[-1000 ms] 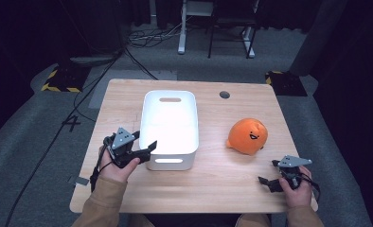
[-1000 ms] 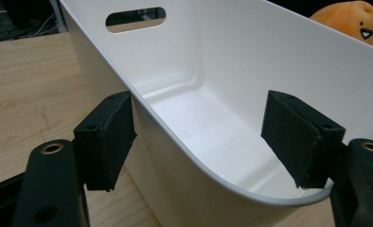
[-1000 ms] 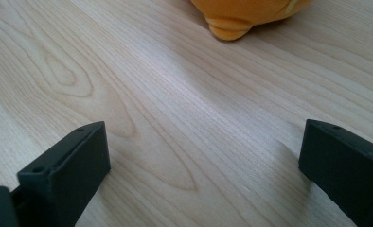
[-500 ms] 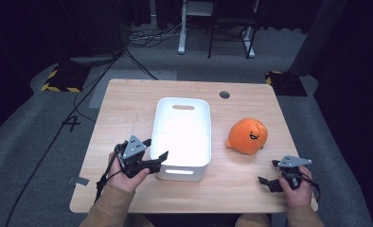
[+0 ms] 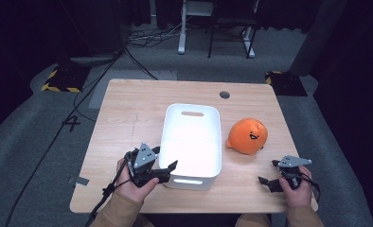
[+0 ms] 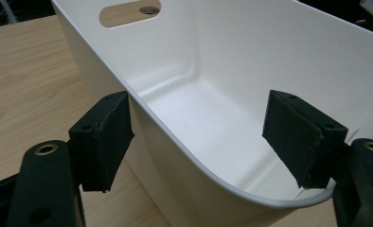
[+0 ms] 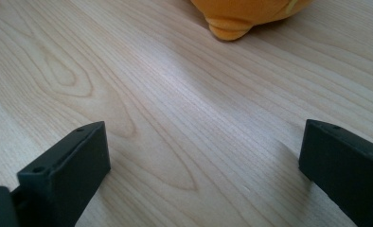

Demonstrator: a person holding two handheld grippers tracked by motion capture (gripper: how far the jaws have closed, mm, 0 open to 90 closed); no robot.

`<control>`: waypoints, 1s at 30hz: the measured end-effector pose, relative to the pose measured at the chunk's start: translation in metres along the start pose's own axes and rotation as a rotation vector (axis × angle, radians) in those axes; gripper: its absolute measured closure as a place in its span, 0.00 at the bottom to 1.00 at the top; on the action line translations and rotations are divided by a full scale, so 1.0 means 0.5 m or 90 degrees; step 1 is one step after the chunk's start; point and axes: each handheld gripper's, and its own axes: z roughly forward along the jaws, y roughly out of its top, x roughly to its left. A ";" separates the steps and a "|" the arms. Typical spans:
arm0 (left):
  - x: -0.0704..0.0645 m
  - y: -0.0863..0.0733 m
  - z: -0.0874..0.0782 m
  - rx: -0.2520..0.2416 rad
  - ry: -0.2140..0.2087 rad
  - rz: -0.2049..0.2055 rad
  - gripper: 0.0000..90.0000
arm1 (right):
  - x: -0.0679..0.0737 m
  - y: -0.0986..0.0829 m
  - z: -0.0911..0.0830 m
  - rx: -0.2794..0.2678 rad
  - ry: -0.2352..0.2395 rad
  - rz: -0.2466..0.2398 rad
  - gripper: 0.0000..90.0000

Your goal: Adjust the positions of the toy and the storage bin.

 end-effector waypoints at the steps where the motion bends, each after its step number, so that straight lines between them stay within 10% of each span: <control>1: -0.003 0.000 0.001 0.002 -0.006 -0.004 0.27 | 0.000 0.000 0.000 0.000 0.000 0.000 0.03; 30: -0.085 0.000 0.012 0.017 -0.045 0.030 0.18 | 0.000 0.000 0.000 0.000 0.001 -0.001 0.03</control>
